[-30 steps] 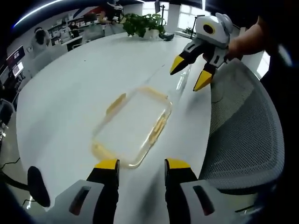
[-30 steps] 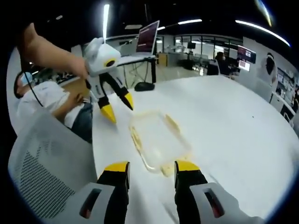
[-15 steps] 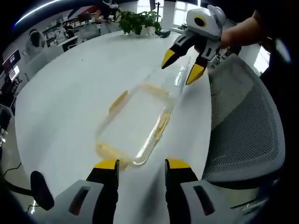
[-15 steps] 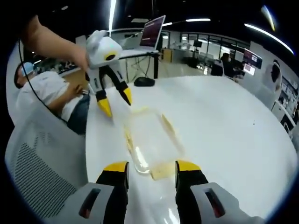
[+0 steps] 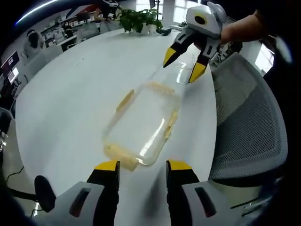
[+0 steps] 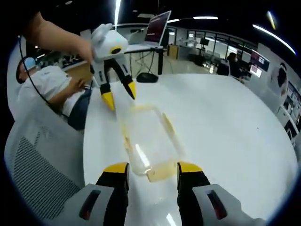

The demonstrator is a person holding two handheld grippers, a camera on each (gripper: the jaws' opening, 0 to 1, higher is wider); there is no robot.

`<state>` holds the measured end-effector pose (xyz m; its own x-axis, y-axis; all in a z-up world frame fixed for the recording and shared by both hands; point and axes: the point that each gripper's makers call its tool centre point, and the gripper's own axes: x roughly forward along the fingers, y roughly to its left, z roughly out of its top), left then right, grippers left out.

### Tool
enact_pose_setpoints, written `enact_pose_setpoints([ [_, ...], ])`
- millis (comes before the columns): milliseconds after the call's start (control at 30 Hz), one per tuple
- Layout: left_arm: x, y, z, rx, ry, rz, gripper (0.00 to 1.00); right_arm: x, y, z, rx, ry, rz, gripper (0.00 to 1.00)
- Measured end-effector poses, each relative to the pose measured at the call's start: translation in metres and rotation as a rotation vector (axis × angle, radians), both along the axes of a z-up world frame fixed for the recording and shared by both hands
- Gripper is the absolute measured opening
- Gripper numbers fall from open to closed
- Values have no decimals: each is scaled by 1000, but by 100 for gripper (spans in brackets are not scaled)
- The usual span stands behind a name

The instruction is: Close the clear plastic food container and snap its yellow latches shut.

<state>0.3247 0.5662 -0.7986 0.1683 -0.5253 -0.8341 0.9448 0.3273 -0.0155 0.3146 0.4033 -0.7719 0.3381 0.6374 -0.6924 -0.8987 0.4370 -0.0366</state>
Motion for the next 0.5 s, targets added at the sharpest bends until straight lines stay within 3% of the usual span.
enact_pose_setpoints([
  [500,13,3,-6,71,-9,-78,35,0,5,-6,-23,28,21,41],
])
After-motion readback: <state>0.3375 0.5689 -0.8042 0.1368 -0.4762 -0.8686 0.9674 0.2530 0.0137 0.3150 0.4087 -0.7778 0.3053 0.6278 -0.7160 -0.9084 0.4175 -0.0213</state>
